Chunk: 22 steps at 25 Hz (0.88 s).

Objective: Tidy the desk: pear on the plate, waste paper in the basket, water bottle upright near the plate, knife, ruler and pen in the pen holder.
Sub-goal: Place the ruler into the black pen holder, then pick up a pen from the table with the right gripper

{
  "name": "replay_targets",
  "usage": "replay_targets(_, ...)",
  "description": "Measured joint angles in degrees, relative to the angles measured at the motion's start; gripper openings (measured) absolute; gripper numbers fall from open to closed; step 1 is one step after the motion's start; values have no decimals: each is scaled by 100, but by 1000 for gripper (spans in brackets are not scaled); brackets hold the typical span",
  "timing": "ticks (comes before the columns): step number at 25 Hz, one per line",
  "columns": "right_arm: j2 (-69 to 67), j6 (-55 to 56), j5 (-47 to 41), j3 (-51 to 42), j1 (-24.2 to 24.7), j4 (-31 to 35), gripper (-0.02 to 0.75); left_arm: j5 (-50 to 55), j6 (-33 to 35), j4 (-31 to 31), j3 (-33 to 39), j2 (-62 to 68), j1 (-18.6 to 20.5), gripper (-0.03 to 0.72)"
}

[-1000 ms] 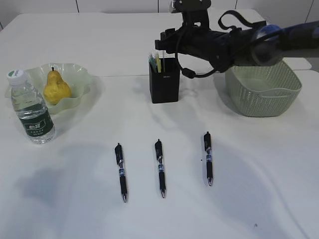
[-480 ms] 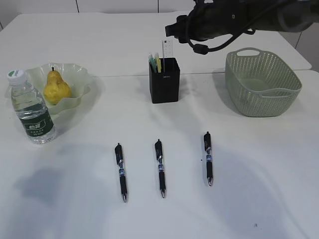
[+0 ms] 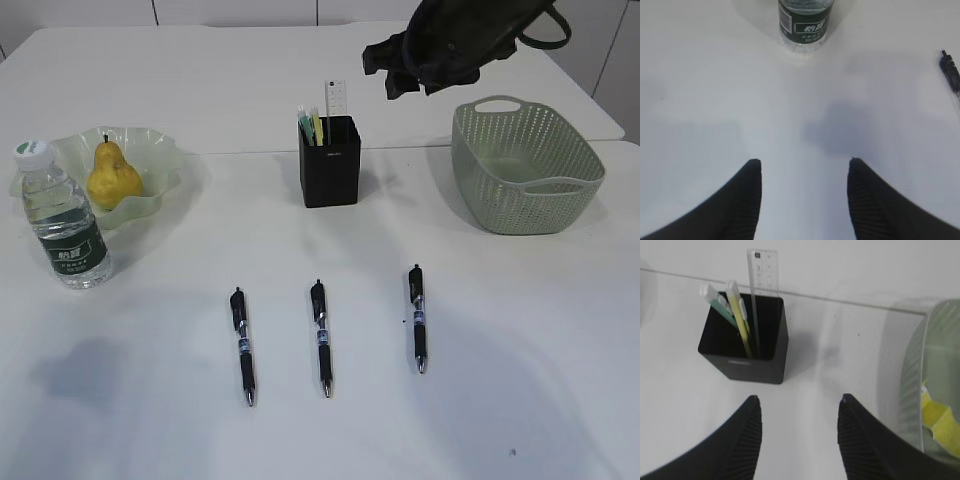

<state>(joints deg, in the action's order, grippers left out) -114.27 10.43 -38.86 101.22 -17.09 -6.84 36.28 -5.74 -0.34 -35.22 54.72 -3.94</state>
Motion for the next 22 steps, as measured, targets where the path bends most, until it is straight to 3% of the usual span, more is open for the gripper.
replay_targets(13, 96, 142, -2886, 111, 0, 391, 393, 9, 0, -61, 0, 0, 0, 384)
replay_targets(22, 96, 926, -3130, 111, 0, 824, 393, 227, 0, -84, 0, 0, 0, 384)
